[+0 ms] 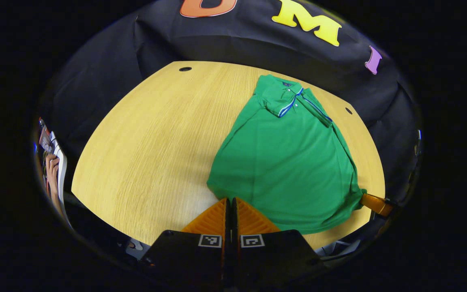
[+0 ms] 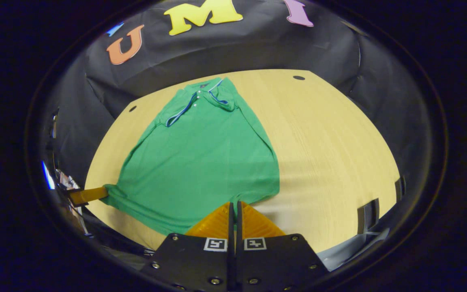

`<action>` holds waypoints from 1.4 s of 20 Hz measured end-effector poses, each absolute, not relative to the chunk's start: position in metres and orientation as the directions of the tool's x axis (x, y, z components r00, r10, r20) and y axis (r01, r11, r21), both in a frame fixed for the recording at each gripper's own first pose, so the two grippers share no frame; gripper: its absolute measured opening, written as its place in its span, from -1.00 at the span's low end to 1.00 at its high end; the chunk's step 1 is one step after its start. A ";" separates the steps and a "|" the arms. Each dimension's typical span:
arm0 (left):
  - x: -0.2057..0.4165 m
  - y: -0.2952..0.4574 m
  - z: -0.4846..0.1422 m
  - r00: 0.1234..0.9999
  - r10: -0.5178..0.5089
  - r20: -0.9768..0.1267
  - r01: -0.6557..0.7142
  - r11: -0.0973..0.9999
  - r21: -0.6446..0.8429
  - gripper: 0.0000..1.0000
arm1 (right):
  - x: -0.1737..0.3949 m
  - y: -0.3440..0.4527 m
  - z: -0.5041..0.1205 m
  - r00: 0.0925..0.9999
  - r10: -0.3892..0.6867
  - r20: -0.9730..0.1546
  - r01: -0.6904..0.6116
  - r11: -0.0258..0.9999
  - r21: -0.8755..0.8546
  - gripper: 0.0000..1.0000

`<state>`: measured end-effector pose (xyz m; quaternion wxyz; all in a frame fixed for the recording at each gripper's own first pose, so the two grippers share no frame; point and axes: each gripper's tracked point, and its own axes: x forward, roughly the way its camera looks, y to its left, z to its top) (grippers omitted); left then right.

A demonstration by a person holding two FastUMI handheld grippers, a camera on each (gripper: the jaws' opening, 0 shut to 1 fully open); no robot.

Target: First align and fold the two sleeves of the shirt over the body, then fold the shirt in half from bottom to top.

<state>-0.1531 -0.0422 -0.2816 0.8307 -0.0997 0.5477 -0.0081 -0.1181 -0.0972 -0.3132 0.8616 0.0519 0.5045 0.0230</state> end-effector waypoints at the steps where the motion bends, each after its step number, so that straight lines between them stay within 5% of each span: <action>1: -0.148 -0.042 -0.278 0.407 -0.123 -0.905 -0.086 0.981 -0.173 -0.94 | -0.117 -0.096 -0.311 0.495 0.096 -0.864 0.014 0.993 0.119 -0.99; 28: 0.072 -0.025 -0.294 0.583 -0.081 -0.808 -0.109 0.978 -0.176 -0.94 | 0.125 -0.098 -0.295 0.658 0.128 -0.742 -0.054 0.991 0.122 -0.99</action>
